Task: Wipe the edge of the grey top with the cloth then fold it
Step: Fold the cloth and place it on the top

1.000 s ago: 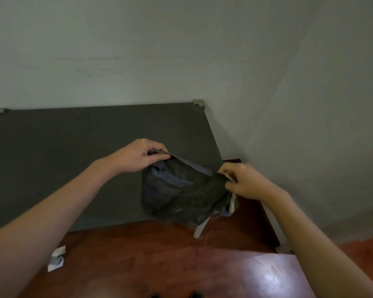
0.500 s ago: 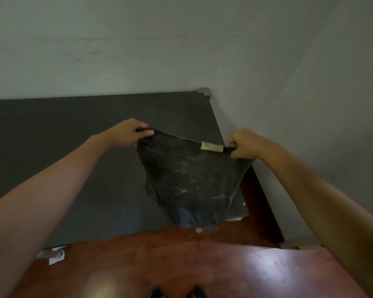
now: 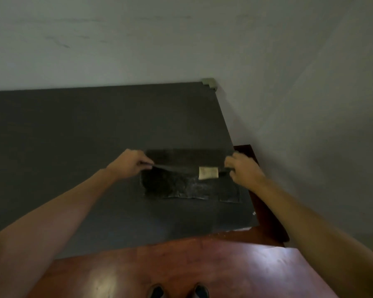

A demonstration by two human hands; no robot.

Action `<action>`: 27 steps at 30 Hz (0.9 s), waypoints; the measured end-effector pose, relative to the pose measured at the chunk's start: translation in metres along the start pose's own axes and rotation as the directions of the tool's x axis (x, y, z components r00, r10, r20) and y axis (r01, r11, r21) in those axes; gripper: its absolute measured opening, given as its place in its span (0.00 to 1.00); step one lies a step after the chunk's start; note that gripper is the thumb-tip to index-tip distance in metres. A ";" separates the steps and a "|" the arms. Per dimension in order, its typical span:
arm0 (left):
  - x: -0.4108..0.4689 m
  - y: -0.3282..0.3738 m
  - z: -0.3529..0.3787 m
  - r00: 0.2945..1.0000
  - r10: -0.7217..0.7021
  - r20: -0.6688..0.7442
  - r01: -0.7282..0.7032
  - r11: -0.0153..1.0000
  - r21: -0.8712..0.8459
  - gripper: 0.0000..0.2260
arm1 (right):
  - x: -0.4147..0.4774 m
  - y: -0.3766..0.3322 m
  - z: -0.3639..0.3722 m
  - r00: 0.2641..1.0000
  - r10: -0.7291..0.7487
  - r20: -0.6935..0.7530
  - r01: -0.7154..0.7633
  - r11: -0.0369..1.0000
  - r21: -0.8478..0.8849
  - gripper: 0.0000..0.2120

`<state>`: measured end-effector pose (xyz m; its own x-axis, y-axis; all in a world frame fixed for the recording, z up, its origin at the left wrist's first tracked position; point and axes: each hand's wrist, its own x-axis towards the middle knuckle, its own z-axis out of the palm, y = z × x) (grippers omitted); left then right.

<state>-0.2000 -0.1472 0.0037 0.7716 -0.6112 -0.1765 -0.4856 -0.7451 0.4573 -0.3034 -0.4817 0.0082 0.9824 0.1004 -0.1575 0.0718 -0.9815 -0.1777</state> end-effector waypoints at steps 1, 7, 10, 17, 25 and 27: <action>-0.008 -0.002 0.006 0.999 0.023 0.046 -0.024 1.000 0.019 0.09 | -0.010 0.000 0.009 0.999 -0.027 0.032 0.028 1.000 -0.007 0.08; -0.035 -0.012 0.031 0.975 0.042 0.220 -0.053 0.998 0.042 0.12 | -0.040 -0.005 0.036 0.980 -0.103 0.173 0.107 0.994 -0.018 0.11; -0.035 -0.013 0.037 0.939 -0.030 0.341 0.003 0.997 0.081 0.16 | -0.038 -0.004 0.032 0.950 -0.067 0.304 0.074 0.997 -0.012 0.13; -0.015 0.016 0.047 0.795 -0.605 -0.051 0.567 0.769 -0.297 0.23 | -0.007 -0.030 0.022 0.984 0.143 0.108 -0.172 0.926 0.335 0.10; 0.006 0.044 0.045 0.608 -0.760 0.230 0.750 0.455 -0.481 0.18 | 0.024 -0.085 0.047 0.829 0.207 0.519 -0.498 -0.150 0.854 0.18; 0.013 0.058 0.036 0.668 -0.725 0.168 0.651 0.459 -0.604 0.15 | 0.024 -0.081 0.051 0.824 0.184 0.536 -0.485 -0.261 0.835 0.20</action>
<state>-0.2331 -0.2075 -0.0038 0.7981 0.0870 -0.5962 0.5275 -0.5789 0.6218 -0.2941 -0.3916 -0.0304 0.7299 -0.0106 -0.6835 -0.6393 0.3435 -0.6880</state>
